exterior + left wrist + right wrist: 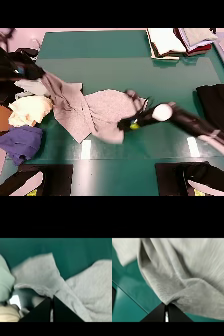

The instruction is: Fold the shirts.

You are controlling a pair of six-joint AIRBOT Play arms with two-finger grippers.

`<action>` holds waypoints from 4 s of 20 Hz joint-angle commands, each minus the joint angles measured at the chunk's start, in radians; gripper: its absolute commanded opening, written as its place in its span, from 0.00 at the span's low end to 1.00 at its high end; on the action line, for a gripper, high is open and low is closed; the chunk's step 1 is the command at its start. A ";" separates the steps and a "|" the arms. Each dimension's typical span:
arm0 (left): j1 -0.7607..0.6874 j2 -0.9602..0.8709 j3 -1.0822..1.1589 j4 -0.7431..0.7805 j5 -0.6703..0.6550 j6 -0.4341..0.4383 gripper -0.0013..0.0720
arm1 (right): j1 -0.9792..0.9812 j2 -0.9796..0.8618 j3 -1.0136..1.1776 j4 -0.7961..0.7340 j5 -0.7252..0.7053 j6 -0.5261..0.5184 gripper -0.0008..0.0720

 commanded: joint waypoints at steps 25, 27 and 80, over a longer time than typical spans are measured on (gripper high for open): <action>0.000 -0.248 0.130 -0.141 -0.034 -0.023 0.04 | -0.775 -0.217 0.610 -0.257 0.617 -0.049 0.03; 0.000 -0.358 0.130 -0.139 0.020 -0.019 0.05 | -0.777 -0.325 0.625 -0.249 0.558 -0.059 0.03; 0.027 -0.063 -0.459 -0.162 -0.042 -0.026 0.04 | -0.965 -0.164 -0.216 0.059 0.331 -0.367 0.29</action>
